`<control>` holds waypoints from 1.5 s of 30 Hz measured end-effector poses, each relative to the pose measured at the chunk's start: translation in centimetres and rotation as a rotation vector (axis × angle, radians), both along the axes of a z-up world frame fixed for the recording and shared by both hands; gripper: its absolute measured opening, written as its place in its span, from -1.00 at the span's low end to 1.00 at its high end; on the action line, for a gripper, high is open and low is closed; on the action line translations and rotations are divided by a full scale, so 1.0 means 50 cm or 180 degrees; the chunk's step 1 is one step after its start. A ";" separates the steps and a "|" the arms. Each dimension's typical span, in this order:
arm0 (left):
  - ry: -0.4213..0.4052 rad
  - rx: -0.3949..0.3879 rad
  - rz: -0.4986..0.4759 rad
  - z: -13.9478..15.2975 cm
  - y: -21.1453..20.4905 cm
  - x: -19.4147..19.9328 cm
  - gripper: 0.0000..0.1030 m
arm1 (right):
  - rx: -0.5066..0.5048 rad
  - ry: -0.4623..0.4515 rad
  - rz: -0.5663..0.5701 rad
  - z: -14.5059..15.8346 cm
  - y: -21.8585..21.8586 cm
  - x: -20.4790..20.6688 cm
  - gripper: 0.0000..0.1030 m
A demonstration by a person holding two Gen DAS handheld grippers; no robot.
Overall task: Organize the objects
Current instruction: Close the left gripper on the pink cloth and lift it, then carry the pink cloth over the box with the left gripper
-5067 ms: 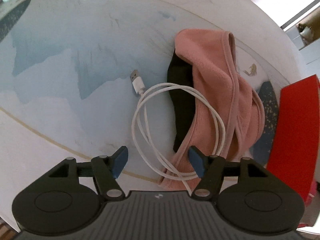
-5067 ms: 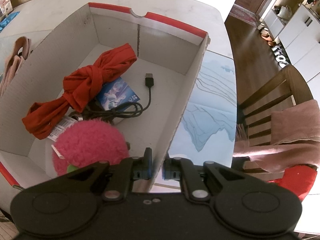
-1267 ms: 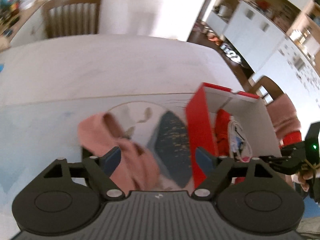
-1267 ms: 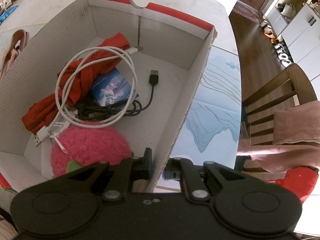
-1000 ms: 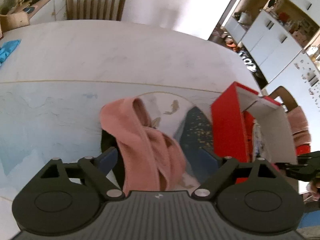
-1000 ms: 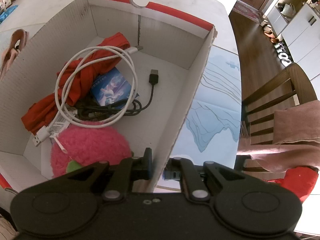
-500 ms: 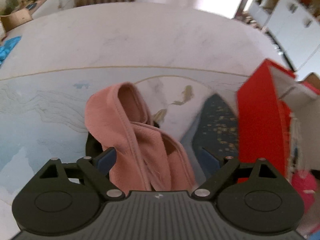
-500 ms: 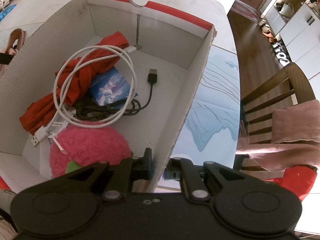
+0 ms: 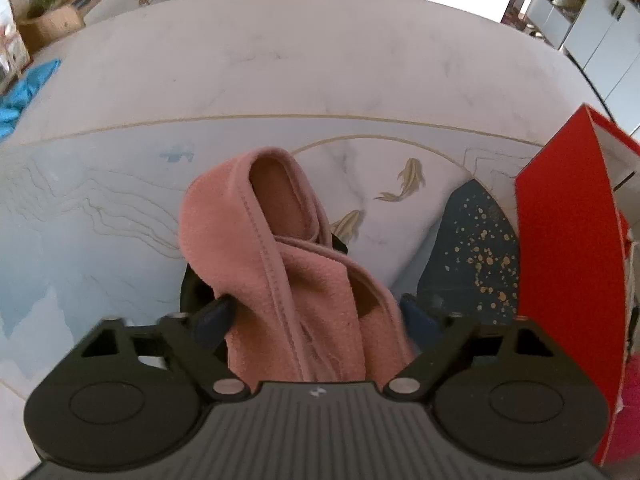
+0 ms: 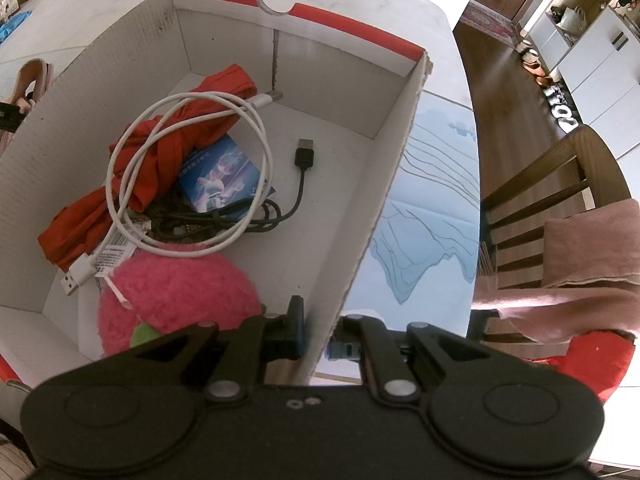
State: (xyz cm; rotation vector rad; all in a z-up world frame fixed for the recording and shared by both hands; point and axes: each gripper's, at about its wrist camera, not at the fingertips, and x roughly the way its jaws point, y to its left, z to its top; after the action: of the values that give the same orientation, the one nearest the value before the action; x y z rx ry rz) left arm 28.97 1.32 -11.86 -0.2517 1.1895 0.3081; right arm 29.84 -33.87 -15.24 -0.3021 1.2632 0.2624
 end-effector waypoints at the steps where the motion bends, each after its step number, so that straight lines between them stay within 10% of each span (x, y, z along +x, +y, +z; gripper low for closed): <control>1: 0.0000 -0.0095 0.0023 -0.002 0.006 -0.003 0.12 | -0.0007 0.0000 0.0003 0.001 0.007 -0.001 -0.85; 12: -0.0255 -0.0573 0.0001 0.058 0.062 -0.057 -0.56 | -0.0002 -0.0003 0.0006 -0.002 0.009 0.000 -0.85; 28: -0.0665 -0.0672 -0.0491 0.267 0.061 -0.122 -0.59 | -0.0011 -0.0008 0.0023 -0.005 0.010 0.001 -0.85; 45: -0.1038 -0.0852 -0.1836 0.418 -0.199 -0.048 -0.59 | -0.0019 -0.0024 0.0029 -0.001 0.014 0.000 -0.85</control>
State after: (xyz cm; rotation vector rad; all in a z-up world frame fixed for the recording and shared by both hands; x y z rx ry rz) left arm 26.58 -8.65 9.01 -0.1718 0.9284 -0.3870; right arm 29.82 -33.15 -15.27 -0.3137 1.2557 0.2651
